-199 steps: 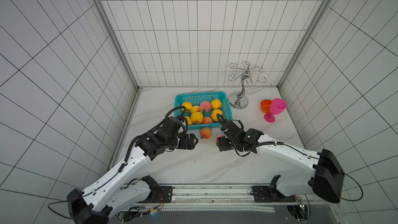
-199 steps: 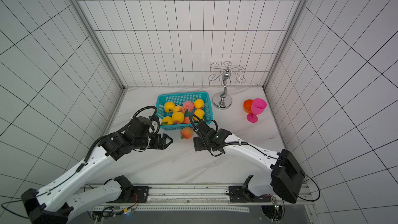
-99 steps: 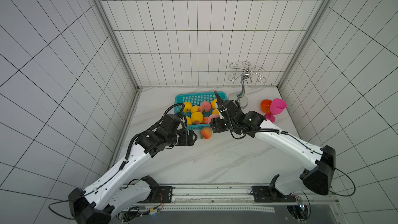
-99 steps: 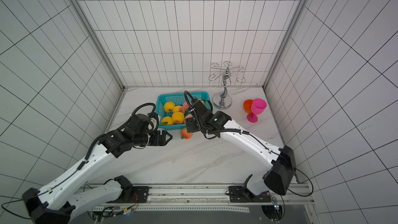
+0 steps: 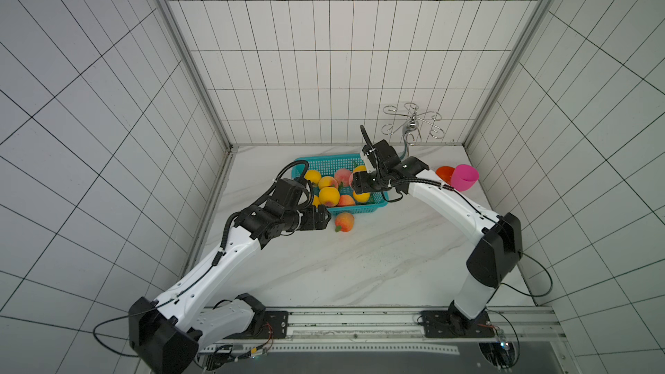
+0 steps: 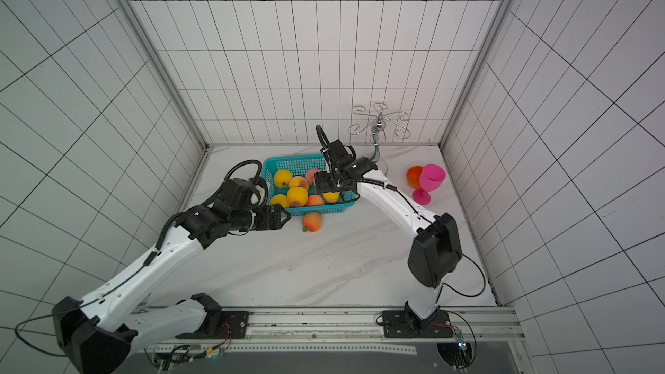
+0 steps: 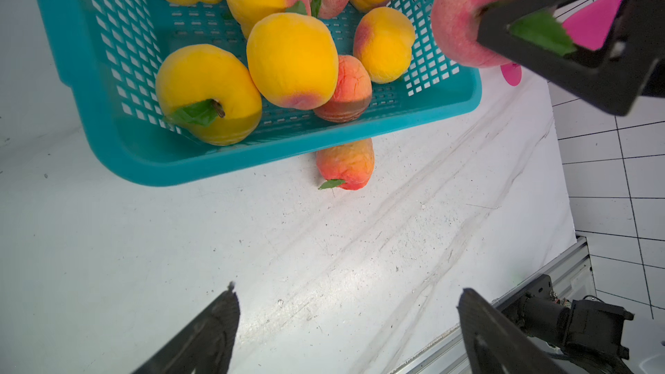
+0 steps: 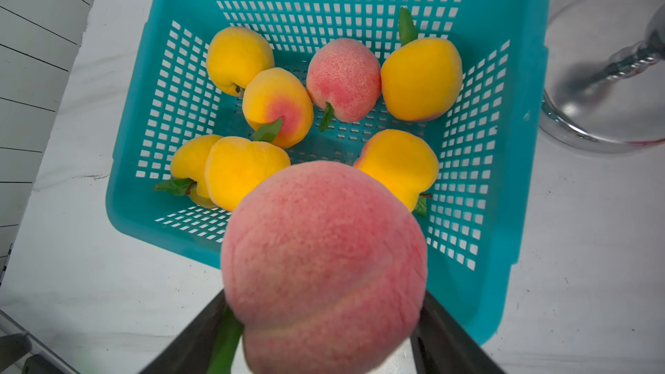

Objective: Put the peaches into the basket
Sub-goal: Place the peach in the basket.

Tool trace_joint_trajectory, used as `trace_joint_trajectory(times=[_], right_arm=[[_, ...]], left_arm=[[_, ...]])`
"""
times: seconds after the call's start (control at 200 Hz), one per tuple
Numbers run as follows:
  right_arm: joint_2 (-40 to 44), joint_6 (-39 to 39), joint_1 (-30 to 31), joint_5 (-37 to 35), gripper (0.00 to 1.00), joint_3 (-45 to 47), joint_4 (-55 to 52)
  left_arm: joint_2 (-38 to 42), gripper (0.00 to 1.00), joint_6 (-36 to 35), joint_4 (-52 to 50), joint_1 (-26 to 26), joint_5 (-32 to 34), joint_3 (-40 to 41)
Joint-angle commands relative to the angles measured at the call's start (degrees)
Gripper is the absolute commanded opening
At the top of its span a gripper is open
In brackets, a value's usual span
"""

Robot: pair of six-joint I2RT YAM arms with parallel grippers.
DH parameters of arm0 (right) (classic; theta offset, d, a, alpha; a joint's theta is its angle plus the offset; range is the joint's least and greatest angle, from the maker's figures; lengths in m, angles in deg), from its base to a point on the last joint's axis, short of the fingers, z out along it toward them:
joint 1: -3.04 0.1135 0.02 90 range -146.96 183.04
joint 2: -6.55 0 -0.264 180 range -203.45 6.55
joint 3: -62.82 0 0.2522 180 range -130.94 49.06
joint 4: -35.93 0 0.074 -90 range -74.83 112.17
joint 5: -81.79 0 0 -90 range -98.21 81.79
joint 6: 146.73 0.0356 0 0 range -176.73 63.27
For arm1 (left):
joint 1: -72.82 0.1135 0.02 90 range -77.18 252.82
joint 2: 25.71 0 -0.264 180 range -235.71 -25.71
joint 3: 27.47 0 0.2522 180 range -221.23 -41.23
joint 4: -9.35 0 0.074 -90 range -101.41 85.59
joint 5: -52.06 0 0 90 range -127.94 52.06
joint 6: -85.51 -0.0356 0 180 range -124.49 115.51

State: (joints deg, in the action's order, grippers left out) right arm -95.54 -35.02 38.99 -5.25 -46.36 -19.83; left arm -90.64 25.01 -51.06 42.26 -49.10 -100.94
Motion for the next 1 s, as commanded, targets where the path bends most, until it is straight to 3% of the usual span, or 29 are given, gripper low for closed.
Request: trace_joint_trajectory(times=[0.0,0.48,0.999], right_arm=[[-3.1,-1.5,-1.0,3.3,0.74,-5.3,-0.2],[-16.2,-2.0,-1.8,6.0,0.74,-16.0,-0.9],[-21.5,-4.0,-1.8,3.6,0.75,-19.2,-4.1]], left_arm=[[-1.3,0.93,-1.4,1.7,1.2,-0.7,-2.2],[-4.1,0.93,-1.4,2.0,3.7,-2.0,-3.3],[-5.2,0.93,-2.3,1.9,4.7,-2.9,-3.2]])
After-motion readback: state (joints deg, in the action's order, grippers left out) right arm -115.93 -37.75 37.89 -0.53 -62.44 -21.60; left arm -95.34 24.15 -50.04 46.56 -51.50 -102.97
